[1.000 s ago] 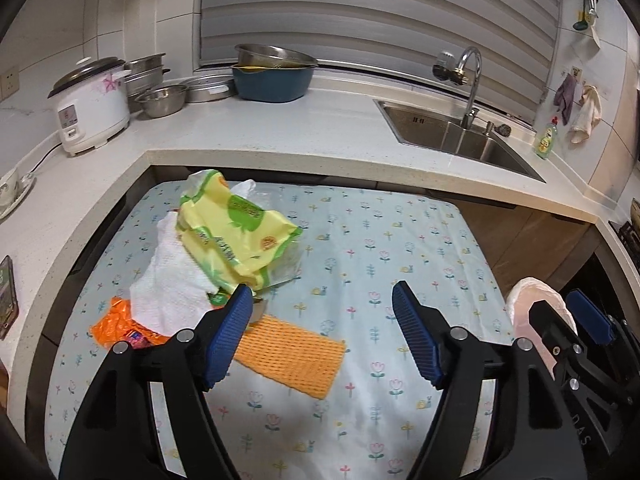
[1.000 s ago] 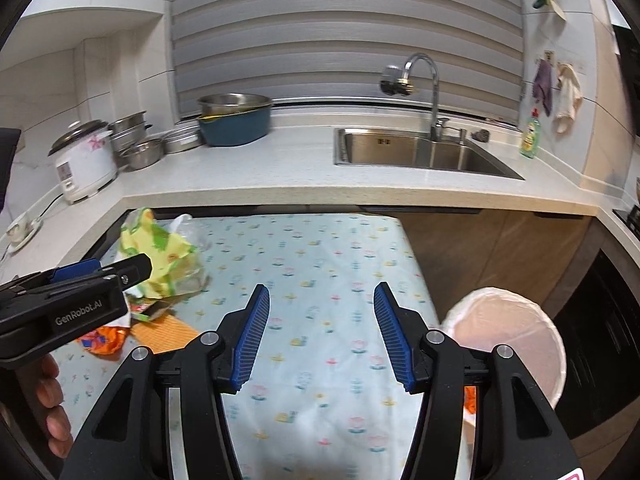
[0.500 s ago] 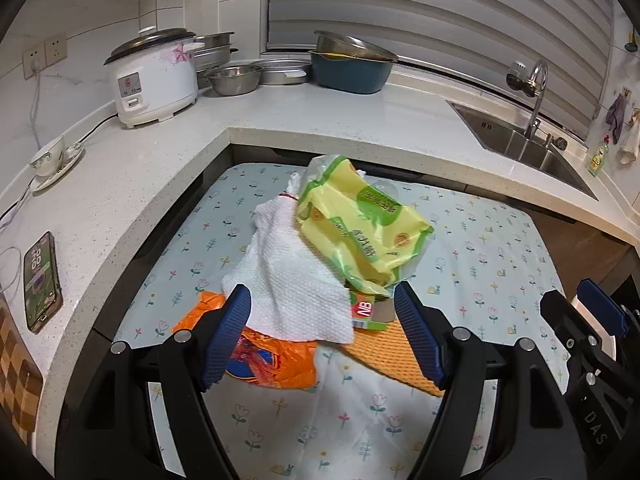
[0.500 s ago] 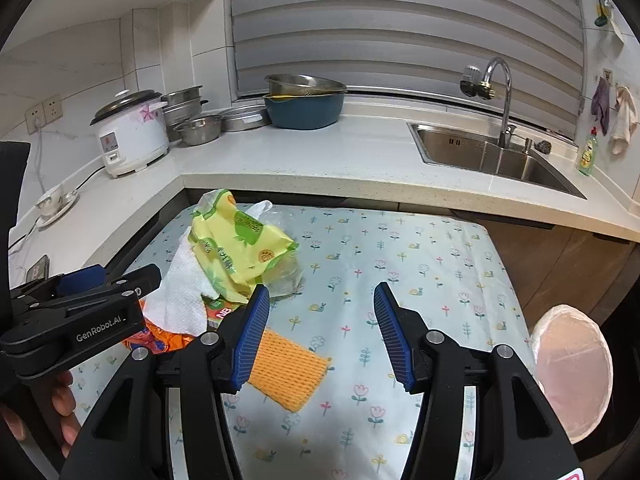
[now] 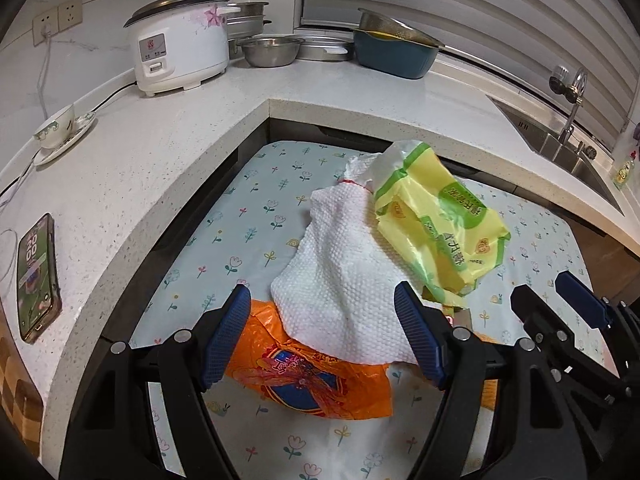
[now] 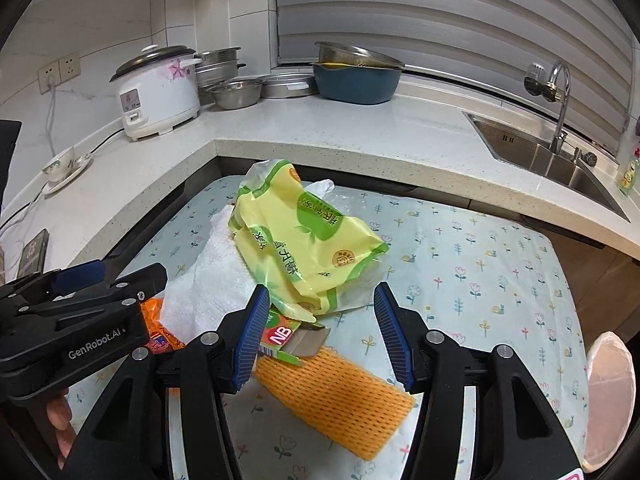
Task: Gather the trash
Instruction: 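Grasp the white wet wipe with the left gripper while the right gripper grasps the yellow-green wipes pack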
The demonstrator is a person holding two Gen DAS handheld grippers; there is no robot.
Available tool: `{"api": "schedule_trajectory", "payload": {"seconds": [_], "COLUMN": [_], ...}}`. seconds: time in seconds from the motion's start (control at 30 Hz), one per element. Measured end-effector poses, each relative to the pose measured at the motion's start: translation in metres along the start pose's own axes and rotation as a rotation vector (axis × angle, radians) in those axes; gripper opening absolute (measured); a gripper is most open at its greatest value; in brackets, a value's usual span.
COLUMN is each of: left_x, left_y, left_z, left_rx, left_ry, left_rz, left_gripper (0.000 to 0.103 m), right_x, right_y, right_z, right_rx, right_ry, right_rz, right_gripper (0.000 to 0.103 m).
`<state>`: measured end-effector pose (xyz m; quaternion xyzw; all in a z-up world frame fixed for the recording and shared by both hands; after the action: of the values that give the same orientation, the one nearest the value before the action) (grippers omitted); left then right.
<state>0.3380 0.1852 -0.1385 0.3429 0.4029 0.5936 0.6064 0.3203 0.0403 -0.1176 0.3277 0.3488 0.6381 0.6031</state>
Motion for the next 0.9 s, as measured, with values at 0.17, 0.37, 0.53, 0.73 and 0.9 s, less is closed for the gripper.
{"api": "schedule_trajectory", "payload": {"seconds": [0.17, 0.37, 0.53, 0.73, 0.9], "left_x": [0.019, 0.026, 0.02, 0.002, -0.021], "left_y": [-0.017, -0.034, -0.042, -0.055, -0.064], "left_z": [0.007, 0.012, 0.015, 0.015, 0.009], "left_rx": [0.018, 0.034, 0.04, 0.062, 0.088], "left_ry": [0.032, 0.045, 0.032, 0.007, -0.025], "left_rz": [0.003, 0.008, 0.0, -0.026, -0.062], "left_gripper": [0.071, 0.077, 0.081, 0.081, 0.081], "right_x": [0.015, 0.025, 0.018, -0.006, -0.029], "right_y": [-0.032, -0.066, -0.088, -0.09, -0.069], "right_z": [0.011, 0.024, 0.027, 0.023, 0.022], "right_rx": [0.03, 0.056, 0.082, 0.088, 0.042], "right_ry": [0.029, 0.058, 0.053, -0.01, -0.062], "right_rz": [0.001, -0.016, -0.038, -0.02, -0.016], "right_gripper": [0.053, 0.053, 0.046, 0.005, 0.001]}}
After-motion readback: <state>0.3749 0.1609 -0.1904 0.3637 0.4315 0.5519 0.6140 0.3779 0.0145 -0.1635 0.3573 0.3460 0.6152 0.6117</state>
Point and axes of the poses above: each gripper's, at about its wrist camera, not at the fingertips, and y roughly against the way its jaws point, x to its left, z to its top, the point moved 10 cm from there along -y, roughly the way its jaws point, and after that the axes turned 15 degrees about x, right-handed, at the moved point
